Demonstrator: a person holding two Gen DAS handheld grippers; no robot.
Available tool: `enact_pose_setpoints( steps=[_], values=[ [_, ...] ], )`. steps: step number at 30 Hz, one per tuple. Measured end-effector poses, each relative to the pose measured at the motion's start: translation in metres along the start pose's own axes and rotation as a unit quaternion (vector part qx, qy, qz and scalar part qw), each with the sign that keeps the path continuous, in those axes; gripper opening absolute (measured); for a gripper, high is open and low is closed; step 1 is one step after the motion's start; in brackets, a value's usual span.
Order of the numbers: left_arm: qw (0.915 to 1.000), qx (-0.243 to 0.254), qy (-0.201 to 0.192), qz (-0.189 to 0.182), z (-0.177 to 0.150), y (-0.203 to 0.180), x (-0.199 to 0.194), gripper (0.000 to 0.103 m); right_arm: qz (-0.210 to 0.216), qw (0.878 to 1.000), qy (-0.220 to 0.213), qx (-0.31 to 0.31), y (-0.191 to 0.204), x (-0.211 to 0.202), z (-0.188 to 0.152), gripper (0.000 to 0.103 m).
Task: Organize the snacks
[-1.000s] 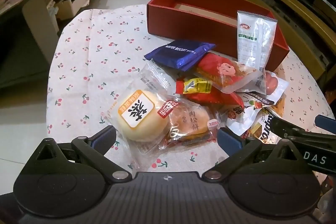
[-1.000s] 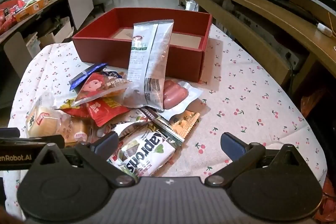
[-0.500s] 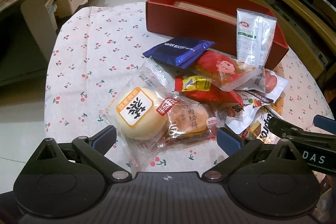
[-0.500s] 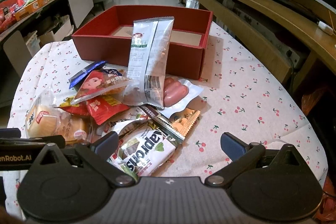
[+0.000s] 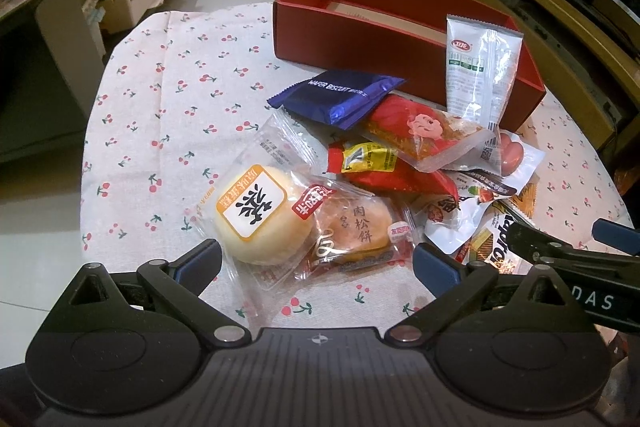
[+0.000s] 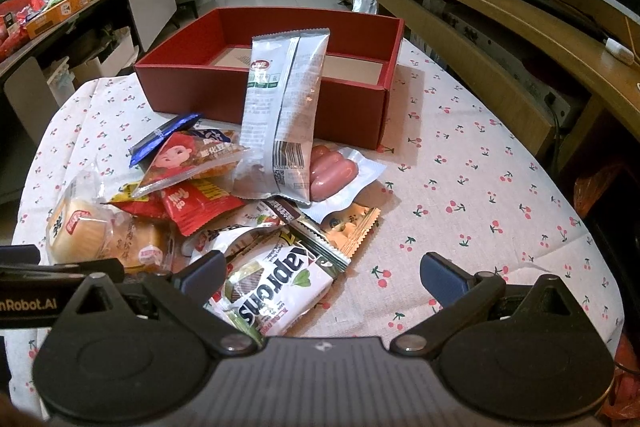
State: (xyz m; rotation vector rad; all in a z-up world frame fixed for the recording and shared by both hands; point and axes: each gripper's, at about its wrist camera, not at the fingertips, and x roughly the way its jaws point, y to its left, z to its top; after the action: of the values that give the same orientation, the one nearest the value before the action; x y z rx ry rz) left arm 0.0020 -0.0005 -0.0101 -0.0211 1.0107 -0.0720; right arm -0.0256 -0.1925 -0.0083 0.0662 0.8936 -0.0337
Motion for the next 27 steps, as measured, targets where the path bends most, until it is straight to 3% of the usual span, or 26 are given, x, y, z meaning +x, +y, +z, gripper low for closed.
enact_pose_setpoints(
  steps=[27],
  values=[
    [1.0000, 0.001, -0.001, -0.004, -0.0026, 0.0002, 0.0006, 0.102, 0.003, 1.000, 0.003, -0.001, 0.0010, 0.0015, -0.0006, 0.103]
  ],
)
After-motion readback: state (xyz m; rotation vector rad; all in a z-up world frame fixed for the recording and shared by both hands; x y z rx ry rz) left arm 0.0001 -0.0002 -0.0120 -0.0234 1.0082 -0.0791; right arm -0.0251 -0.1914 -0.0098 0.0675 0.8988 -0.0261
